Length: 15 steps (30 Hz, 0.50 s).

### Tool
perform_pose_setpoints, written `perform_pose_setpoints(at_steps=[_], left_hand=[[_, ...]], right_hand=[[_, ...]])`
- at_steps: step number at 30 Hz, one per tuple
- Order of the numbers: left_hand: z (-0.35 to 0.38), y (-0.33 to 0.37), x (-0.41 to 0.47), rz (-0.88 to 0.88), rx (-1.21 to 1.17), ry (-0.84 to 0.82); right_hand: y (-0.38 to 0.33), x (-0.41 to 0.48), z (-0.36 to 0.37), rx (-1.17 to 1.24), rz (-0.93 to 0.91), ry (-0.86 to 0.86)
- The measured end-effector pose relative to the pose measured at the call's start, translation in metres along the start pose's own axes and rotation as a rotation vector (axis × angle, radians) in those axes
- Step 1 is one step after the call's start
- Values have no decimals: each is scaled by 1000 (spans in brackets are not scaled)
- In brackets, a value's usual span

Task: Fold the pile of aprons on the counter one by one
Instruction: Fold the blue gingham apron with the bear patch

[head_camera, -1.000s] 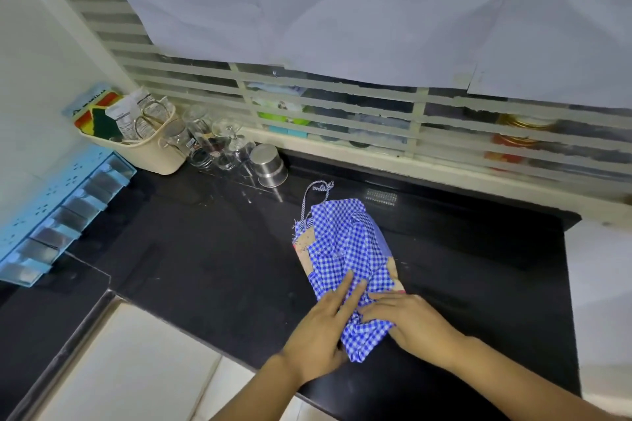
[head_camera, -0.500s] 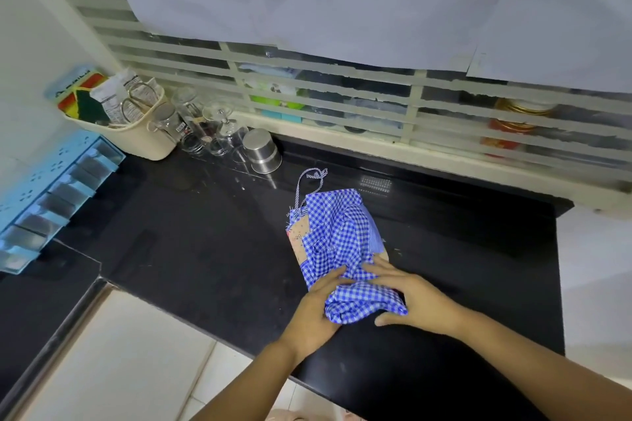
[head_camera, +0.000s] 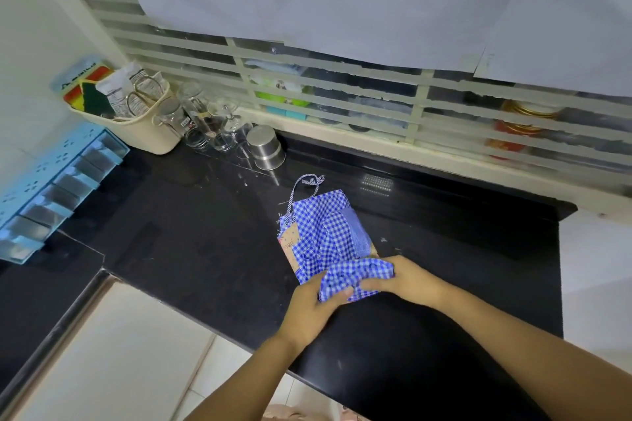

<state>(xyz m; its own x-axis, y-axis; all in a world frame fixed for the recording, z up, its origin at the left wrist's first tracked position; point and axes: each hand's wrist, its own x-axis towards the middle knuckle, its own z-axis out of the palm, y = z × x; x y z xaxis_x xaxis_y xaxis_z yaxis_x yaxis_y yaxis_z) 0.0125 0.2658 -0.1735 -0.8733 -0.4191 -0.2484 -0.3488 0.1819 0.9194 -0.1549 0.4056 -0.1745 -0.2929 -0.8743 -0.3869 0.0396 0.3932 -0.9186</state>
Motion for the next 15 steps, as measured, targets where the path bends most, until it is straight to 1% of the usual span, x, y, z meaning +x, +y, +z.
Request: perform_pose_setpoints(at_steps=[2, 3, 4, 7, 11, 13, 15], left_hand=[[-2, 5, 5, -79, -81, 73], [-3, 6, 9, -127, -125, 90], [-3, 7, 11, -173, -168, 91], [2, 12, 11, -187, -185, 90], [1, 9, 23, -199, -69, 313], [-2, 6, 33, -214, 20, 343], [-4, 5, 42, -245, 82, 362]], right_hand=[[0, 4, 5, 57, -23, 166], [-1, 6, 8, 46, -39, 226], [-1, 8, 10, 13, -49, 248], [-6, 16, 15, -125, -12, 232], [-9, 32, 14, -391, 64, 265], [-12, 42, 13, -550, 143, 291], [-18, 53, 12, -649, 220, 305]])
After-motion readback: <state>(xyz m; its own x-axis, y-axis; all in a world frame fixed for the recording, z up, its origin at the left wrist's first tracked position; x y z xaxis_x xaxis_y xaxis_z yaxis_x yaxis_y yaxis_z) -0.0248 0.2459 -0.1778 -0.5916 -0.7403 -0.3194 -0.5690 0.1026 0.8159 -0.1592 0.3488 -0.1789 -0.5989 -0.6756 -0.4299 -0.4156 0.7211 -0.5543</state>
